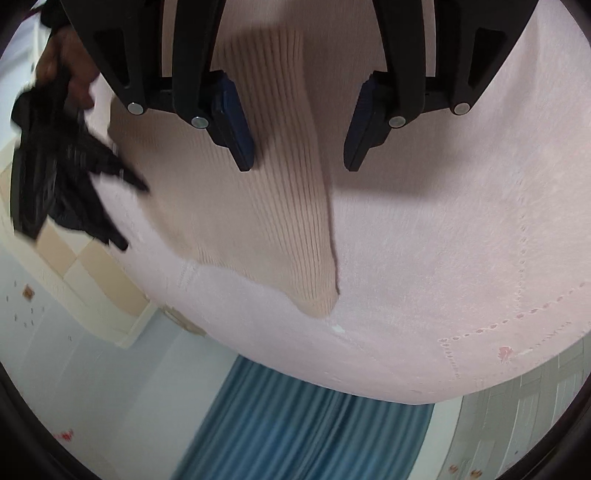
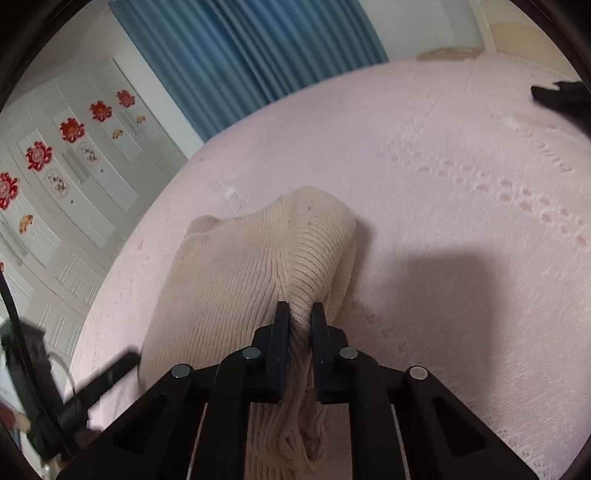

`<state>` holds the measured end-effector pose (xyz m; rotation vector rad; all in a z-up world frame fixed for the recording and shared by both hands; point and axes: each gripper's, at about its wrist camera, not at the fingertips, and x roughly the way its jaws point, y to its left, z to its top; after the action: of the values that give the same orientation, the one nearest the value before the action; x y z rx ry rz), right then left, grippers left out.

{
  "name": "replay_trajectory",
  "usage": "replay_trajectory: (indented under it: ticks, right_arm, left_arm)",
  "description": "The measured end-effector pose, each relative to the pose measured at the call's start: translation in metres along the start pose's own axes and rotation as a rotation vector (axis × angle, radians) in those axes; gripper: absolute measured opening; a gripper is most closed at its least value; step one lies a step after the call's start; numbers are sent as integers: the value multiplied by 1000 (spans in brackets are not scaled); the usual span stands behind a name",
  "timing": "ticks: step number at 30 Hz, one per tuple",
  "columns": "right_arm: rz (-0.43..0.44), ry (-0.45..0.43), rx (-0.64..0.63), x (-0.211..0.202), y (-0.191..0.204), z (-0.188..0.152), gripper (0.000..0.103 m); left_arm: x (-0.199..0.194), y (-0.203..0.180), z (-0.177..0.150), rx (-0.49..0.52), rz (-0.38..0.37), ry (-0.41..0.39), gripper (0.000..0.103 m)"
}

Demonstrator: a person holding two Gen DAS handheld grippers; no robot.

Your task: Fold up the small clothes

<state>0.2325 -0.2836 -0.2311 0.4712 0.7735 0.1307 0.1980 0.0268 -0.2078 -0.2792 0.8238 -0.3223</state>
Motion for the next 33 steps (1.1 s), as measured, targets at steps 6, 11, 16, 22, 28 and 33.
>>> replay_trajectory:
  ticks: [6,11,16,22,28,33]
  right_arm:
    - [-93,4,7,8,2,-1,10]
    - [-153,-61,-76,-8,19,-1,21]
    - [-149,-39,-96,-7,25,-7,40]
    - [-208,25,-120,13,28,-12,39]
    - [-221,44,-126,19,27,-14,38]
    - [-182,49,-90,17,20,-12,41]
  left_arm:
    - [-14,-12,-21,71,79,5,48]
    - [-20,-11,-10,27,52,-64,48]
    - [8,-5,3,-33,72,-8,51]
    - [18,-6,-1,17,113,34,61]
    - [19,-4,-1,13,102,44,61]
    - [17,-5,-1,32,115,41,61]
